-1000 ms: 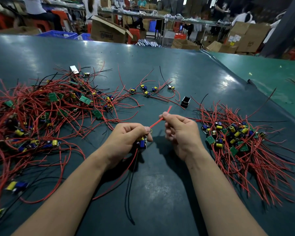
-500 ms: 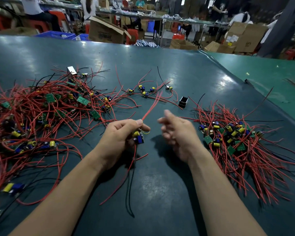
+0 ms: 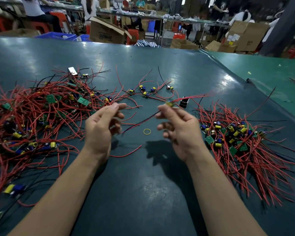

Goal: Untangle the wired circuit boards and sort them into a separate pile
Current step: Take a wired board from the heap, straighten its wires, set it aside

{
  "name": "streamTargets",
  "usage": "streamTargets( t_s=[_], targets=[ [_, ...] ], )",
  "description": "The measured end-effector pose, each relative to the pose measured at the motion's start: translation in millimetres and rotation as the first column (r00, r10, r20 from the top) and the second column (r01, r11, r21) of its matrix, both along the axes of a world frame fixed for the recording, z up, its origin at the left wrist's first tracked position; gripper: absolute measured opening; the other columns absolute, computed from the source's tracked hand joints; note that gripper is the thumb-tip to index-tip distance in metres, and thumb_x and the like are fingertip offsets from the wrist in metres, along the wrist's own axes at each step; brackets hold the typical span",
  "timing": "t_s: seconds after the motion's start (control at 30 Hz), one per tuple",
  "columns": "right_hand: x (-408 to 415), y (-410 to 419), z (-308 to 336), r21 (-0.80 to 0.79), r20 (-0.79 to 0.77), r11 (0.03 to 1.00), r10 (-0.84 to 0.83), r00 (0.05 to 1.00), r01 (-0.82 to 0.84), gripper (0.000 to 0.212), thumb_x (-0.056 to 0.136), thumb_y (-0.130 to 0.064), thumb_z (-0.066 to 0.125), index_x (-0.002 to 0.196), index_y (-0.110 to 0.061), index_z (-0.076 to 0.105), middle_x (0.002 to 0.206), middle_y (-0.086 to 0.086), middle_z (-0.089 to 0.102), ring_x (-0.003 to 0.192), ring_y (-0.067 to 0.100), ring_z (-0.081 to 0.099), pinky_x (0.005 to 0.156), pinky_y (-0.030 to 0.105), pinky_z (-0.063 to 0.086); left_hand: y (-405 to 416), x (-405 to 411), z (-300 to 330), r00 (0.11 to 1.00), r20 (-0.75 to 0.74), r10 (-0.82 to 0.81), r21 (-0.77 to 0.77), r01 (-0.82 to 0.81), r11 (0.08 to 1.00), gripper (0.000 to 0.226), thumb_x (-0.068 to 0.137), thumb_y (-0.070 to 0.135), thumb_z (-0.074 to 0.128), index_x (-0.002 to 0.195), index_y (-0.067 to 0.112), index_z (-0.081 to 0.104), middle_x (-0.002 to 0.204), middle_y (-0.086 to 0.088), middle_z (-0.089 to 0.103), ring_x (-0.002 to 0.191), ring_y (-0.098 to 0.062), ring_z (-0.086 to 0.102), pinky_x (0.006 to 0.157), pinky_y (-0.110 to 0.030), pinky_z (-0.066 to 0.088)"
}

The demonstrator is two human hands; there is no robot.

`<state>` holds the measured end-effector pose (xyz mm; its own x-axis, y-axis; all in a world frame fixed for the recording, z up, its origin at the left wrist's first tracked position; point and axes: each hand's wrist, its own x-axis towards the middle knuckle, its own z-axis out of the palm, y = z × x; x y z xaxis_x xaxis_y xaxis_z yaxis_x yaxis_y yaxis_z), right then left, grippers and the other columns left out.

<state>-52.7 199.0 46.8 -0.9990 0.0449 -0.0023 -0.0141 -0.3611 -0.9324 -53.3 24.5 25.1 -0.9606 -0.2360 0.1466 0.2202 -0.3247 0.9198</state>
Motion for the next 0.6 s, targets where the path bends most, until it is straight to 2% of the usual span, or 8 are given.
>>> streamTargets(
  t_s=[0.07, 0.1, 0.2, 0.27, 0.37, 0.43, 0.5, 0.6],
  targets=[
    [-4, 10, 5, -0.198, -0.013, 0.952, -0.242, 0.97, 0.234, 0.003, 0.09, -0.015, 0.067, 0.091, -0.012, 0.067, 0.077, 0.001, 0.072, 0.052, 0.01, 0.064, 0.039, 0.016, 0.041, -5, -1, 1, 0.997, -0.046, 0.062, -0.005, -0.062, 0.998, 0.024, 0.086, 0.03, 0.058, 0.089, 0.013, 0.074, 0.069, 0.001, 0.058, 0.059, -0.01, 0.044, 0.052, -0.024, 0.034],
    [-5, 17, 6, -0.324, 0.008, 0.886, -0.348, 0.937, 0.332, 0.002, 0.091, -0.014, 0.066, 0.093, -0.013, 0.066, 0.084, 0.002, 0.073, 0.057, 0.012, 0.068, 0.041, 0.016, 0.045, -5, -1, 1, 0.994, -0.055, 0.09, -0.017, -0.091, 0.996, 0.024, 0.085, 0.029, 0.057, 0.09, 0.012, 0.073, 0.069, 0.0, 0.058, 0.059, -0.011, 0.045, 0.053, -0.025, 0.034],
    [-6, 31, 6, -0.604, 0.144, 0.679, -0.422, 0.895, 0.417, 0.029, 0.094, -0.015, 0.063, 0.119, -0.003, 0.057, 0.119, 0.012, 0.063, 0.074, 0.018, 0.072, 0.058, 0.018, 0.057, -5, -1, 0, 0.99, -0.042, 0.133, -0.021, -0.134, 0.991, 0.02, 0.082, 0.025, 0.059, 0.089, 0.011, 0.072, 0.066, 0.001, 0.059, 0.057, -0.012, 0.045, 0.052, -0.026, 0.034],
    [-6, 33, 3, -0.615, 0.189, 0.666, -0.395, 0.899, 0.422, 0.039, 0.096, -0.015, 0.061, 0.128, 0.003, 0.05, 0.127, 0.016, 0.055, 0.077, 0.021, 0.07, 0.062, 0.021, 0.059, -5, -1, 0, 0.989, -0.042, 0.14, -0.019, -0.141, 0.99, 0.015, 0.087, 0.019, 0.059, 0.089, 0.01, 0.071, 0.065, 0.002, 0.059, 0.057, -0.013, 0.046, 0.052, -0.027, 0.034],
    [-9, 29, -1, -0.551, 0.216, 0.719, -0.368, 0.905, 0.423, 0.028, 0.096, -0.017, 0.061, 0.117, -0.002, 0.053, 0.111, 0.011, 0.06, 0.076, 0.023, 0.07, 0.055, 0.023, 0.057, -5, -4, -1, 0.977, -0.059, 0.206, -0.086, -0.21, 0.974, 0.017, 0.095, 0.007, 0.055, 0.088, 0.009, 0.07, 0.063, 0.005, 0.06, 0.054, -0.01, 0.046, 0.05, -0.024, 0.036],
    [-9, 25, -2, -0.482, 0.223, 0.777, -0.337, 0.915, 0.404, 0.021, 0.096, -0.017, 0.061, 0.113, -0.007, 0.055, 0.1, 0.007, 0.064, 0.071, 0.02, 0.071, 0.049, 0.021, 0.053, -5, -5, -4, 0.95, -0.094, 0.297, -0.258, -0.311, 0.915, 0.016, 0.094, 0.005, 0.056, 0.09, 0.01, 0.071, 0.066, 0.006, 0.062, 0.054, -0.004, 0.049, 0.053, -0.018, 0.041],
    [-8, 20, -4, -0.422, 0.22, 0.828, -0.301, 0.928, 0.369, 0.016, 0.096, -0.016, 0.06, 0.111, -0.01, 0.057, 0.097, 0.005, 0.066, 0.066, 0.018, 0.072, 0.046, 0.02, 0.049, -8, -7, -6, 0.918, -0.127, 0.376, -0.448, -0.392, 0.804, 0.014, 0.091, 0.008, 0.061, 0.091, 0.016, 0.072, 0.072, 0.008, 0.064, 0.056, 0.002, 0.051, 0.056, -0.012, 0.042],
    [-7, 10, -8, -0.359, 0.209, 0.873, -0.268, 0.94, 0.329, 0.028, 0.095, -0.016, 0.06, 0.122, -0.009, 0.054, 0.097, 0.005, 0.069, 0.062, 0.017, 0.071, 0.044, 0.02, 0.047, -17, -8, -6, 0.908, -0.091, 0.409, -0.572, -0.384, 0.725, 0.013, 0.089, 0.015, 0.062, 0.088, 0.023, 0.072, 0.078, 0.006, 0.067, 0.066, -0.001, 0.058, 0.067, -0.022, 0.049]
  ],
)
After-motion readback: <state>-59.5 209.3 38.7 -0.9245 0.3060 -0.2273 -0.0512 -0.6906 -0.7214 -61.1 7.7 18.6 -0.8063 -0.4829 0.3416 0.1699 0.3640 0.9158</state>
